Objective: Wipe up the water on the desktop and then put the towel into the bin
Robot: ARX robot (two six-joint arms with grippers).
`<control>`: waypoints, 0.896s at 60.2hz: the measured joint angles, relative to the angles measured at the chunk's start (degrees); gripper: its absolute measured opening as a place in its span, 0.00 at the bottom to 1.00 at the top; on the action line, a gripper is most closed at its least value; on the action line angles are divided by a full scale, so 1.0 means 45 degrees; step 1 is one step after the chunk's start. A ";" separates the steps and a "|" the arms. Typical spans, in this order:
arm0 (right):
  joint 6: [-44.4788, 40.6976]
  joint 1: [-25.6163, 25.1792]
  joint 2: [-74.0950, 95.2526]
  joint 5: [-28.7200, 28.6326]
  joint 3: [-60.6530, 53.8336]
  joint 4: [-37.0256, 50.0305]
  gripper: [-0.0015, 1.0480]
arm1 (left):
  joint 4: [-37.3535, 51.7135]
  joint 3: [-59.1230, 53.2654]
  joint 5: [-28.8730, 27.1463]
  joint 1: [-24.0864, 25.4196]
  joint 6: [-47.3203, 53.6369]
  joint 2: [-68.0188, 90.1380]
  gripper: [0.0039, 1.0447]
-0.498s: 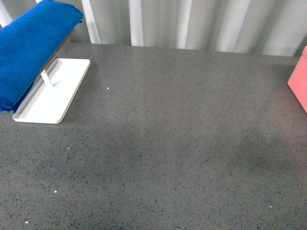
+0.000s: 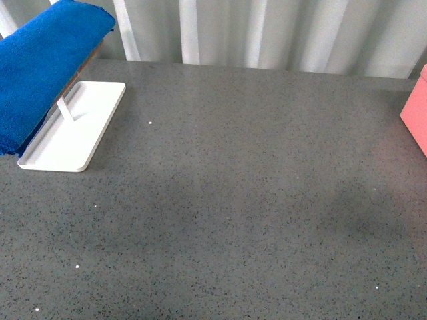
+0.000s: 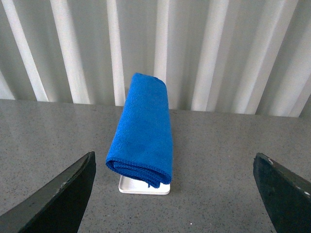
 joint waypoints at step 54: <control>0.0000 0.0000 0.0000 0.0000 0.0000 0.0000 0.93 | -0.4430 0.3963 -0.1370 -0.1851 -0.0432 0.7665 0.94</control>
